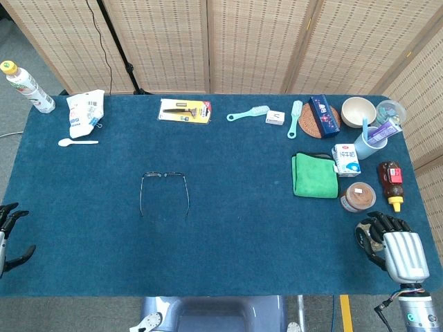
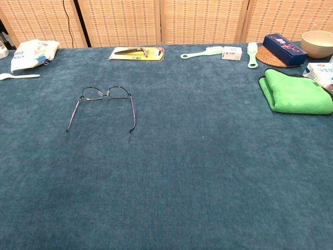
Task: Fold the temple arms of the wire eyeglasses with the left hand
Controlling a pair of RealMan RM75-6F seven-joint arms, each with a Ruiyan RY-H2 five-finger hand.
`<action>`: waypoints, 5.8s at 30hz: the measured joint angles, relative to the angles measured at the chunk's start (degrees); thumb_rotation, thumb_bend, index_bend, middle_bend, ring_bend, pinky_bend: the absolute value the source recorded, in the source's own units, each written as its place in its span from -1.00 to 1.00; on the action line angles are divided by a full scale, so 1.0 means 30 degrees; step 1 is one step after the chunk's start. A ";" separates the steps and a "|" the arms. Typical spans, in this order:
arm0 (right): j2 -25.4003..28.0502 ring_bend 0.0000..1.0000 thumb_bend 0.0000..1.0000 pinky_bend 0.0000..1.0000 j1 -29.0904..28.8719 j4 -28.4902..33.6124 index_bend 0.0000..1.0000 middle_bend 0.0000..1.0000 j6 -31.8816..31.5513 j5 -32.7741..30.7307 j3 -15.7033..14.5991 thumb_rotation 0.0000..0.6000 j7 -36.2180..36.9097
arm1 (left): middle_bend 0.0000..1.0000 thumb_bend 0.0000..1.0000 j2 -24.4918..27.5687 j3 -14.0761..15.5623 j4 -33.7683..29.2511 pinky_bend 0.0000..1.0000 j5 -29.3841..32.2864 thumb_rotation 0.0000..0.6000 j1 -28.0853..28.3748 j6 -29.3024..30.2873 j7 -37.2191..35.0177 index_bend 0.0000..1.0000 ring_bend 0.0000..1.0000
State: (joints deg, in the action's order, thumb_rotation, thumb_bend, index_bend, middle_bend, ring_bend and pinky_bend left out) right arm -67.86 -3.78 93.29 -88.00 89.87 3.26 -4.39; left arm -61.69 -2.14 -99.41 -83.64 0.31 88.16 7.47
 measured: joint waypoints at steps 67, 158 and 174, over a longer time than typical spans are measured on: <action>0.0326 -0.39 -0.04 -0.37 0.0104 0.0096 -0.29 -0.43 -0.0060 -0.0408 0.0177 1.00 -0.0241 | -0.97 -0.61 -0.1321 -0.1664 0.4756 -1.00 0.2461 0.93 1.0140 -1.3030 0.2991 -0.77 -1.00; 0.0814 -0.39 -0.04 -0.37 0.0835 0.0380 -0.25 -0.44 -0.0537 -0.1184 0.0352 1.00 -0.0697 | -0.95 -0.60 -1.0491 0.0011 1.5322 -1.00 0.0595 1.00 1.5957 -1.5377 -0.1100 -0.16 -1.00; 0.0986 -0.39 -0.04 -0.36 0.1049 0.0455 -0.23 -0.44 -0.0822 -0.1039 0.0303 1.00 -0.0464 | -0.85 -0.54 -1.0500 -0.0137 1.4801 -1.00 0.0704 1.00 1.5826 -1.4768 -0.0779 0.04 -0.98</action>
State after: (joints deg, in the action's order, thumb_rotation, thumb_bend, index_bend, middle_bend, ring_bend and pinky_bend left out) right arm -64.90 -0.63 94.66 -90.47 86.75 4.17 -5.78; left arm -93.19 -2.55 -55.01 -81.53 47.78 43.86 5.13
